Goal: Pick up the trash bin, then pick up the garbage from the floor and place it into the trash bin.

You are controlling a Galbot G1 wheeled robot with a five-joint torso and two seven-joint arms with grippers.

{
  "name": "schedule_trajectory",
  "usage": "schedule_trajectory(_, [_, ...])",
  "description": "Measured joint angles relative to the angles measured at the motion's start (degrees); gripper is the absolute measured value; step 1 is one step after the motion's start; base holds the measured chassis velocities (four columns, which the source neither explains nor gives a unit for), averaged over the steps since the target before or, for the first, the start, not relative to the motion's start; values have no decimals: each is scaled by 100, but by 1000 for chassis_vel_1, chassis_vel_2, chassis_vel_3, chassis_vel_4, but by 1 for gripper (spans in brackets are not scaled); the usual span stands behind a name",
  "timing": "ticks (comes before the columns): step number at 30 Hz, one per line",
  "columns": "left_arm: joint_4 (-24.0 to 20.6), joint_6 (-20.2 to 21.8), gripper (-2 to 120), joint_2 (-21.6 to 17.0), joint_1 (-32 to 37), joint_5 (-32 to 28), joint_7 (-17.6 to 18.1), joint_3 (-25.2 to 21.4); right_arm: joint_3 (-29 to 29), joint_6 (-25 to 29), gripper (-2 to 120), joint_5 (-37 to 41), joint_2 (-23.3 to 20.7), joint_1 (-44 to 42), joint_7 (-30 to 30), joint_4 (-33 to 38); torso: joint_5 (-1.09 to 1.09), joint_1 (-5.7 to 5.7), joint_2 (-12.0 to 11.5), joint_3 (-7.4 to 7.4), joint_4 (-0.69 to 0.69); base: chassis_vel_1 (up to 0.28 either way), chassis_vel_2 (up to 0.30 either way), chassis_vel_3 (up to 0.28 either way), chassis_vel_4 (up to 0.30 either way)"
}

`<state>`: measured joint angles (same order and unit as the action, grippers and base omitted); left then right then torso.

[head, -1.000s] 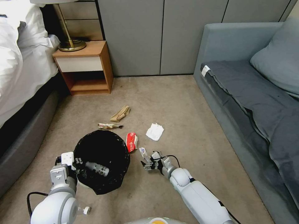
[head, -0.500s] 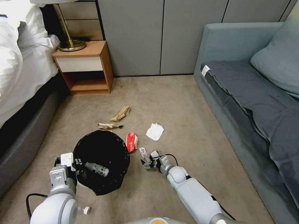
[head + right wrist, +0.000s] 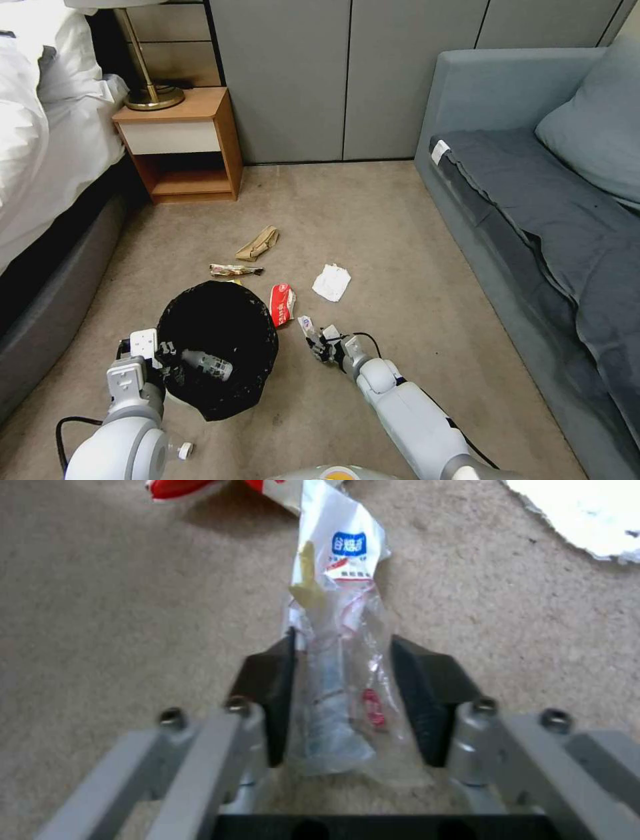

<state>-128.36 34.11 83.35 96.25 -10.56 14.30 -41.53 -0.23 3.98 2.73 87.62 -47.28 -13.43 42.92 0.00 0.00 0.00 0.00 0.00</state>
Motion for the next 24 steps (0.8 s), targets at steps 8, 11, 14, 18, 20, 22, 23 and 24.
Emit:
schedule_trajectory(8, [-3,-1,1,-12,-7,0,-2,11,42,24,3,-2,24,0,18,-43,0,0,0,0,0,0,0,0,0])
schedule_trajectory(11, [-3,-1,1,-19,-11,0,-3,16,42,24,0,-1,26,-1,29,-38,0,0,0,0,0,0,0,0,0])
schedule_trajectory(14, [1,-3,1,-42,-1,-1,-6,14,45,25,0,6,18,-13,47,-11,0,0,0,0,0,0,0,0,0])
schedule_trajectory(18, [8,-4,1,-69,-11,-14,-7,0,54,27,0,44,-37,-52,72,69,0,0,0,0,0,0,0,0,0])
schedule_trajectory(20, [11,-4,1,-71,-21,-19,-10,0,56,39,0,66,-66,-79,93,132,0,0,0,0,0,0,0,0,0])
schedule_trajectory(22, [21,-4,1,-80,-27,-28,-10,0,63,59,0,152,-133,-165,151,350,0,0,0,0,0,0,0,0,0])
schedule_trajectory(23, [21,-4,1,-80,-27,-28,-10,0,63,59,0,152,-133,-165,151,350,0,0,0,0,0,0,0,0,0])
schedule_trajectory(24, [29,-4,1,-87,-30,-36,-10,0,69,90,0,192,-165,-208,195,475,0,0,0,0,0,0,0,0,0])
